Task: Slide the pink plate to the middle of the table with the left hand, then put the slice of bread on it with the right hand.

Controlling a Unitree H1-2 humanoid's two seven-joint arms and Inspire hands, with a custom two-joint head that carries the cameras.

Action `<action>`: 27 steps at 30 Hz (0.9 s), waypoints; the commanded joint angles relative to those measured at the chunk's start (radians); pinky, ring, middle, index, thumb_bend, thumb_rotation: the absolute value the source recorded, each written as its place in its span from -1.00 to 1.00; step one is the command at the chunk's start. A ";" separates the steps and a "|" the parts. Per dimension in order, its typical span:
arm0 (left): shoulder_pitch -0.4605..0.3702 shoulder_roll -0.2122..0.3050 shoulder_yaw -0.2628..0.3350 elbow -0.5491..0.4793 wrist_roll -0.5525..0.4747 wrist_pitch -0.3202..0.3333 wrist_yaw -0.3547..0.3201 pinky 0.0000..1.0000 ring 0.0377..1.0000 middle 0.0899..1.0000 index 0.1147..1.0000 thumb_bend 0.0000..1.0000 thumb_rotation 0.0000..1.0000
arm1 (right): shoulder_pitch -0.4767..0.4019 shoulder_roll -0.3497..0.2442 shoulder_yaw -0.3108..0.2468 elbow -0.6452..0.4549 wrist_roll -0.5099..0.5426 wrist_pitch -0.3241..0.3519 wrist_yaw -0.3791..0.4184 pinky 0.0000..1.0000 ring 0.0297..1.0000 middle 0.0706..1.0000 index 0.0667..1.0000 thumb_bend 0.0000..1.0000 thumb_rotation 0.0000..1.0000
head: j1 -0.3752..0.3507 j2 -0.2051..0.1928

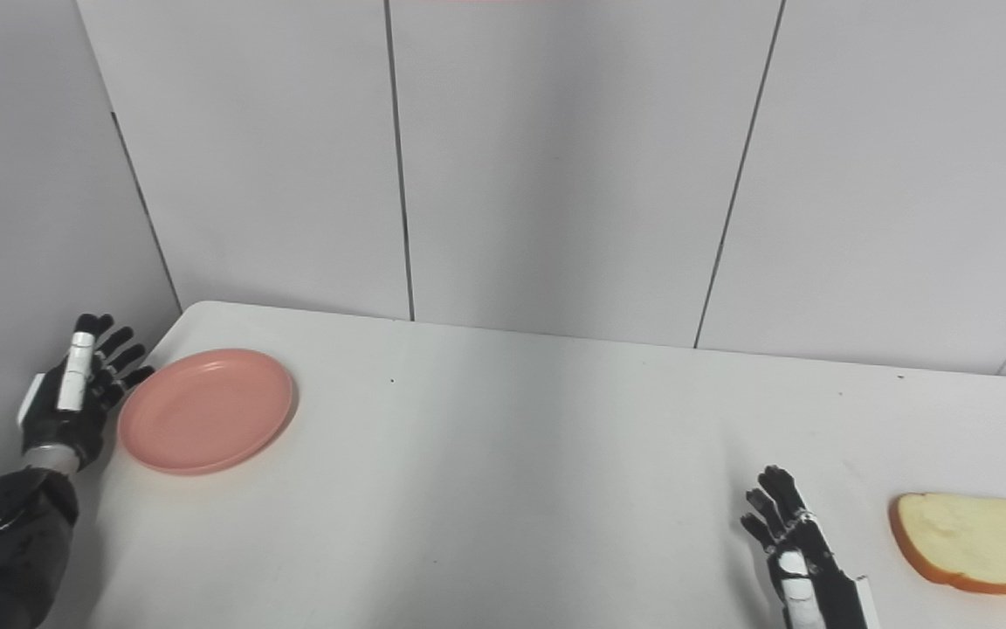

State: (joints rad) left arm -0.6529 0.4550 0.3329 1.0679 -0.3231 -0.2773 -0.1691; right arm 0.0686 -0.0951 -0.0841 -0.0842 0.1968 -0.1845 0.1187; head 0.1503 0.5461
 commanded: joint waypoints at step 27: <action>0.034 -0.061 -0.082 -0.228 0.041 0.026 -0.049 0.54 0.79 0.85 0.87 0.90 0.68 | 0.130 0.032 0.013 0.074 0.000 0.024 -0.009 0.79 0.82 0.85 0.78 0.64 0.76 | -0.017 0.004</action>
State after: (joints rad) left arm -0.5840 0.3756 0.2521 0.8811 -0.2835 -0.2440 -0.2032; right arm 0.0796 -0.0932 -0.0830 -0.0938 0.1955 -0.1844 0.1109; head 0.1319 0.5492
